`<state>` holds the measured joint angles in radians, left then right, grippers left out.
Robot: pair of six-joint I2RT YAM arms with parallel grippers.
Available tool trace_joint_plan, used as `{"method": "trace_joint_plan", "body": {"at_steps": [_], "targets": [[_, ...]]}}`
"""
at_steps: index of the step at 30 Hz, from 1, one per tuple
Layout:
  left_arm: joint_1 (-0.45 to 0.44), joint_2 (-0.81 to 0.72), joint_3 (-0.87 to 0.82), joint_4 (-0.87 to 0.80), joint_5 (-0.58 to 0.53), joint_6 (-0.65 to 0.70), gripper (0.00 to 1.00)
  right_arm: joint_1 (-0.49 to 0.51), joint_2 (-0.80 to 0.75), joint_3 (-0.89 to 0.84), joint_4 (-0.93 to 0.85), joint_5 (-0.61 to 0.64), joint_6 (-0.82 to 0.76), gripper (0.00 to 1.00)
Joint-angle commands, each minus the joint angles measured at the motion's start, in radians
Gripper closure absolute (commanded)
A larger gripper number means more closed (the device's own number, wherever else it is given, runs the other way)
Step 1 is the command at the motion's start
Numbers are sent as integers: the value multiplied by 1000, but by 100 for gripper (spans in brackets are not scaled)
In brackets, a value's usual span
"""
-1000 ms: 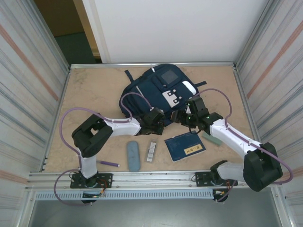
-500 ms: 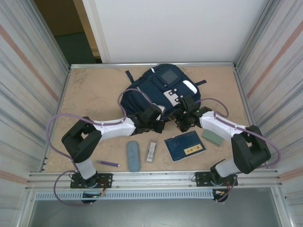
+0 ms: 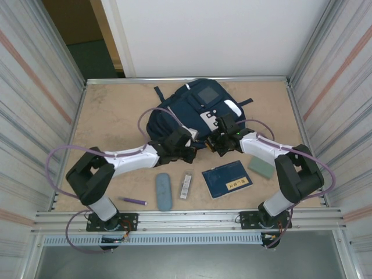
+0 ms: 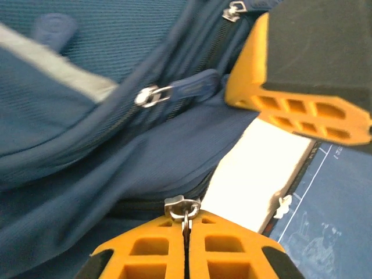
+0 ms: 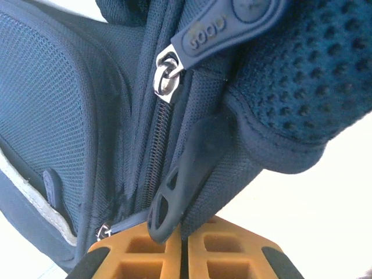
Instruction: Pack the student bag
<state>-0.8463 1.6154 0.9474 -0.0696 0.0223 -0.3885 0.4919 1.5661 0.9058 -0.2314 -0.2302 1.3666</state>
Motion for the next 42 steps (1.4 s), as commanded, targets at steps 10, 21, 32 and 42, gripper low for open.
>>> {"method": "trace_joint_plan", "body": {"at_steps": [10, 21, 32, 42], "targets": [[209, -221, -130, -79, 73, 82, 100, -209, 209, 225, -83, -226, -469, 81], [69, 11, 142, -18, 198, 56, 100, -180, 41, 228, -303, -40, -251, 48], [-10, 120, 269, 45, 212, 20, 100, -66, -93, 172, -428, 151, -103, 41], [-17, 77, 204, 54, 172, 29, 100, -6, 27, 145, -189, -14, -133, 71]]}}
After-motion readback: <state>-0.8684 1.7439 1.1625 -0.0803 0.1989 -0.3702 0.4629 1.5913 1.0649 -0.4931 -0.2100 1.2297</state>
